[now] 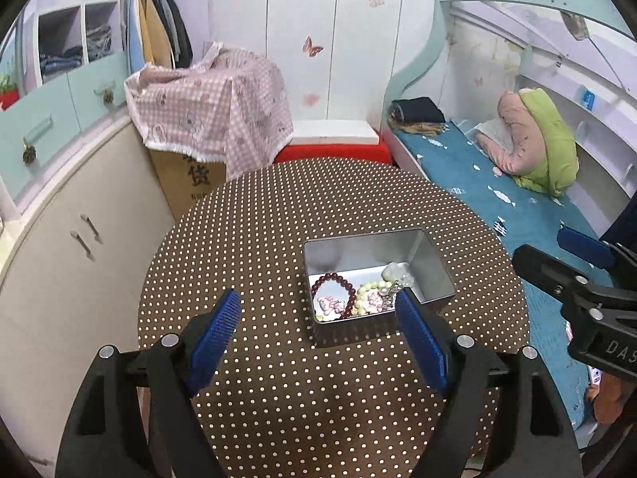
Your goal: Organize jewelry
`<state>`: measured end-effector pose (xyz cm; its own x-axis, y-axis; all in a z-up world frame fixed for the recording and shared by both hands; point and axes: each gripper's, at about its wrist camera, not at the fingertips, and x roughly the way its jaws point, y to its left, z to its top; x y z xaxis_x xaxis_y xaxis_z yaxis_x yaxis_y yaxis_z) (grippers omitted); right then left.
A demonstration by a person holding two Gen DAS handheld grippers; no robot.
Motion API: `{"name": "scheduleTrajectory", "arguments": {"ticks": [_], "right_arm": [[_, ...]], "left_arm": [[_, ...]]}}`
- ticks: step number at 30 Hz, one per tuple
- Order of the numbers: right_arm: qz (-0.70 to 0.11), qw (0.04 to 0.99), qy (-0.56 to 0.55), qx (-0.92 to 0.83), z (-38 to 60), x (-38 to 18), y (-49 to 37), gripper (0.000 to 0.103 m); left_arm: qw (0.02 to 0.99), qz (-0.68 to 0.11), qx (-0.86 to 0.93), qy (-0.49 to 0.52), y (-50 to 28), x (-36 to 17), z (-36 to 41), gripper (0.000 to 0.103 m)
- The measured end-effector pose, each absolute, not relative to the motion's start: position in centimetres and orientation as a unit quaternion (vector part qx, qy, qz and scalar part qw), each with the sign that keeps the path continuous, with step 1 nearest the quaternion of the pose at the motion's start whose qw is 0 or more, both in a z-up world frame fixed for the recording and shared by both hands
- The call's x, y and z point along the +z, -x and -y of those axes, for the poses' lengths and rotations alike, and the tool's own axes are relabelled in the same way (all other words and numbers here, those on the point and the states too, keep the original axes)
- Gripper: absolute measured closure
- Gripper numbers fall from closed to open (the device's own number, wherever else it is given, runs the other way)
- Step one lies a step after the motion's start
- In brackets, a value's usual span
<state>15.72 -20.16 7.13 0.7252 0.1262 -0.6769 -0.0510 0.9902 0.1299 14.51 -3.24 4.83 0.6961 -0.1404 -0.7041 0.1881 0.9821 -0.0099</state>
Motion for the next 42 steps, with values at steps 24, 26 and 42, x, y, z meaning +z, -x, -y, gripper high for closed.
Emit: {"name": "scheduleTrajectory", "arguments": {"ticks": [24,26,42], "right_arm": [[-0.344,0.937,-0.050,0.020,20.2,7.7,-13.7,0.020],[-0.345,0.937,-0.049,0.020,20.3,7.7,-13.8,0.020],[-0.351,0.935,-0.038,0.017,19.7,7.3,-14.0,0.020]], "left_arm": [[0.928,-0.359,-0.090,-0.049,-12.5,5.6,4.5,0.025],[0.928,-0.360,-0.086,-0.046,-12.5,5.7,4.3,0.025],[0.929,-0.359,-0.074,-0.042,-12.6,5.8,4.1,0.025]]}}
